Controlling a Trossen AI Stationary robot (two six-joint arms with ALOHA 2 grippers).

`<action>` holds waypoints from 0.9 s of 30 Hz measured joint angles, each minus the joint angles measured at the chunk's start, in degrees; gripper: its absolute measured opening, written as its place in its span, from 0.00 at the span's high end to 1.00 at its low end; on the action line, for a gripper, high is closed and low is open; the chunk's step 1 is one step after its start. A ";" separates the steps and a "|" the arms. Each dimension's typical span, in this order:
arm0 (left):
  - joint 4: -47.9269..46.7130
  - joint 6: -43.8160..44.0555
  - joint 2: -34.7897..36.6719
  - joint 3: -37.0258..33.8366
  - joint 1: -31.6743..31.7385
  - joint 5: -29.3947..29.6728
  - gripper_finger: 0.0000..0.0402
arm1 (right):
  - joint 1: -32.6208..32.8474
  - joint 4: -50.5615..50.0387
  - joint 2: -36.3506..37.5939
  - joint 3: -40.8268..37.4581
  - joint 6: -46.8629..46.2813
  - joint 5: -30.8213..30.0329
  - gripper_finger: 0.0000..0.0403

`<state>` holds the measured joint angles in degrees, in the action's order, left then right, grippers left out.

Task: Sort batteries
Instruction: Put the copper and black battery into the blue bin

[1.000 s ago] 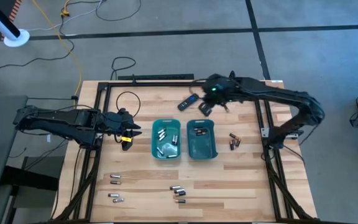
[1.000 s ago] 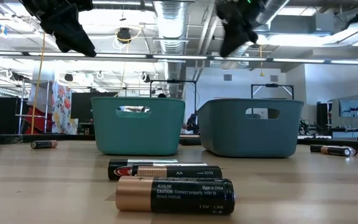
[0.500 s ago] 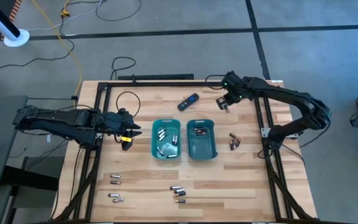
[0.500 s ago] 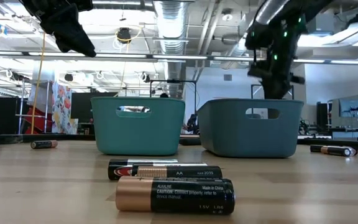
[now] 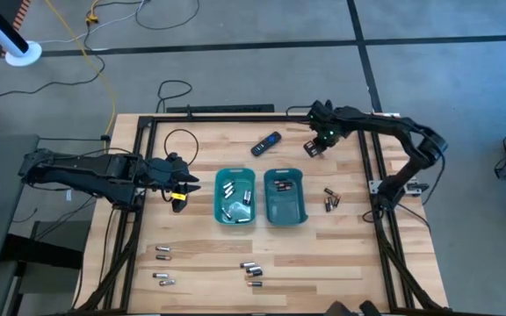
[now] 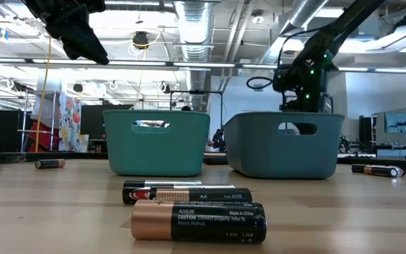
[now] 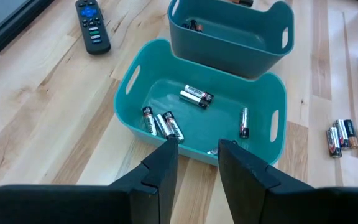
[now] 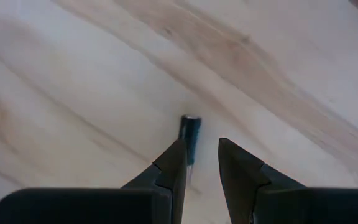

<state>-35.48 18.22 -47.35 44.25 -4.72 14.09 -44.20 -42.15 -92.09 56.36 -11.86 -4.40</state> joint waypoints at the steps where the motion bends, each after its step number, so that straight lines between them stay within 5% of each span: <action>1: 0.00 0.00 0.00 0.00 -0.01 -0.02 0.72 | -0.38 0.20 -0.46 0.00 0.00 0.00 0.73; 27: 0.00 0.00 0.00 0.00 -0.01 -0.02 0.72 | -0.69 -0.94 -1.97 -0.41 0.33 2.95 0.73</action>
<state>-35.48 18.22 -47.35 44.25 -4.73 14.07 -44.89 -43.08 -94.06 55.95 -11.53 -1.45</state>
